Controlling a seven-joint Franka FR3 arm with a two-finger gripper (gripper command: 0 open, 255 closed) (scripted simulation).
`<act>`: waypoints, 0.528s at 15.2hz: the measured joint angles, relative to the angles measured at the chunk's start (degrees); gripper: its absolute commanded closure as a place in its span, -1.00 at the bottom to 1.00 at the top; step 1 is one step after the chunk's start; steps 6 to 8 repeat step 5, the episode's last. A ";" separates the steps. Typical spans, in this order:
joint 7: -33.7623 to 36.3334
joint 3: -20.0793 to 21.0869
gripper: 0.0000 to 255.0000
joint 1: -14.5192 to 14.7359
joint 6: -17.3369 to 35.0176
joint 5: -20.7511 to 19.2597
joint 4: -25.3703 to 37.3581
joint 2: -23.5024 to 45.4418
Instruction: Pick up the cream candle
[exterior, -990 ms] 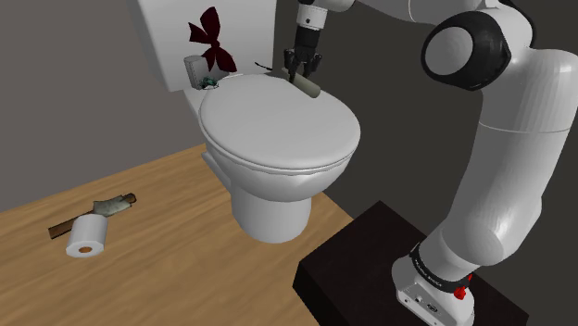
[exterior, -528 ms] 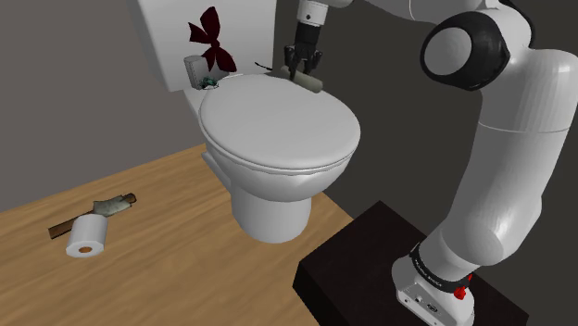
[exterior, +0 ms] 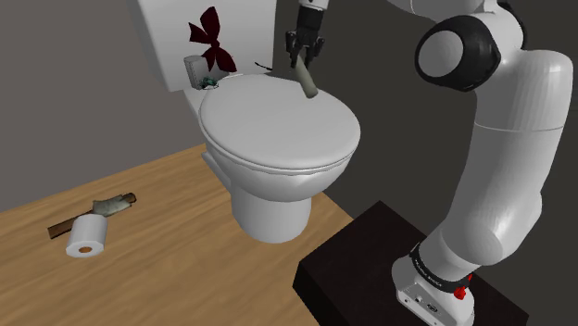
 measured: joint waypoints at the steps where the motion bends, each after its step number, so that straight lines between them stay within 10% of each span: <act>1: 0.09 0.00 1.00 -0.10 -0.93 0.04 1.36 0.42; 8: 0.72 0.09 1.00 -0.30 -4.72 0.18 6.85 2.07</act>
